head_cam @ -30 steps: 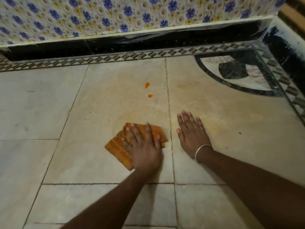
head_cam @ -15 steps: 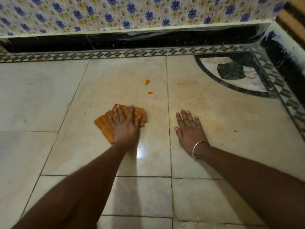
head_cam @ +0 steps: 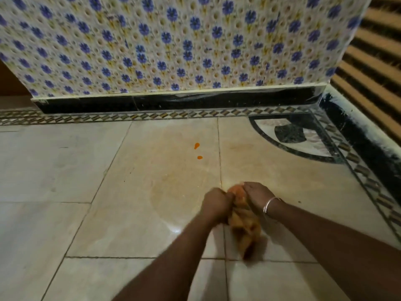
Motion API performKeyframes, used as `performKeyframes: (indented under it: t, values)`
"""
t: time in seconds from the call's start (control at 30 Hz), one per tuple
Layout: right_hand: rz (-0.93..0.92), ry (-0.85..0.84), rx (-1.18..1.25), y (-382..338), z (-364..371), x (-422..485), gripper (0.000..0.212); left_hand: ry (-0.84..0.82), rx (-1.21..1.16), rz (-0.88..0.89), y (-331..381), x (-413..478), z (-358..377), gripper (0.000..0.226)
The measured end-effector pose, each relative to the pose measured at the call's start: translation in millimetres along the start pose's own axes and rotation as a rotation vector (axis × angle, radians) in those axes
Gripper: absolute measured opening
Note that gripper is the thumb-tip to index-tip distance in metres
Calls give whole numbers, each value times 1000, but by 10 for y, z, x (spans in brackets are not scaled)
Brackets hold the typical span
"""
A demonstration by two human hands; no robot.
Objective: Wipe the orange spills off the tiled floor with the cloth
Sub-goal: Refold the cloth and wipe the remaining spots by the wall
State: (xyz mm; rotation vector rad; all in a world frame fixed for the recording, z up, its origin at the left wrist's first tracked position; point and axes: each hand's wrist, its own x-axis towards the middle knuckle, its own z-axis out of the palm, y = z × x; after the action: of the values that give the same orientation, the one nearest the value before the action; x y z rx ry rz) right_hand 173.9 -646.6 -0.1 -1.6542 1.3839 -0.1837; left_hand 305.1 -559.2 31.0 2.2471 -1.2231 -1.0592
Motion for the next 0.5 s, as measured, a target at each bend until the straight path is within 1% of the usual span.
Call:
performKeyframes:
  t: [0.03,0.1,0.17,0.2,0.27,0.37,0.43,0.47,0.5]
  values:
    - [74,-13,170,-46,-83,-41,49,-20,-125,-20,78,75,-128,55]
    - [149,-90,460,-200,-257,-125,62,10,-254,12,285,189,-420,54]
    - [124,-124,551,-399,-417,-201,71,61,-333,83,539,242,-681,55]
    - [91,-114,574,-522,-488,-242,71,75,-319,121,674,262,-801,57]
    - [22,-95,606,-791,-624,-313,64,81,-207,197,941,301,-1002,61]
    - [-54,-70,650,-1163,-781,-393,50,40,-28,289,1363,283,-1269,56]
    - [-114,-58,687,-1326,-825,-375,50,-21,70,337,1535,296,-1456,48]
    - [-128,-47,726,-1383,-835,-365,51,-72,61,353,1584,324,-1535,48]
    - [-145,-38,776,-1429,-846,-346,47,-136,10,353,1612,341,-1618,55]
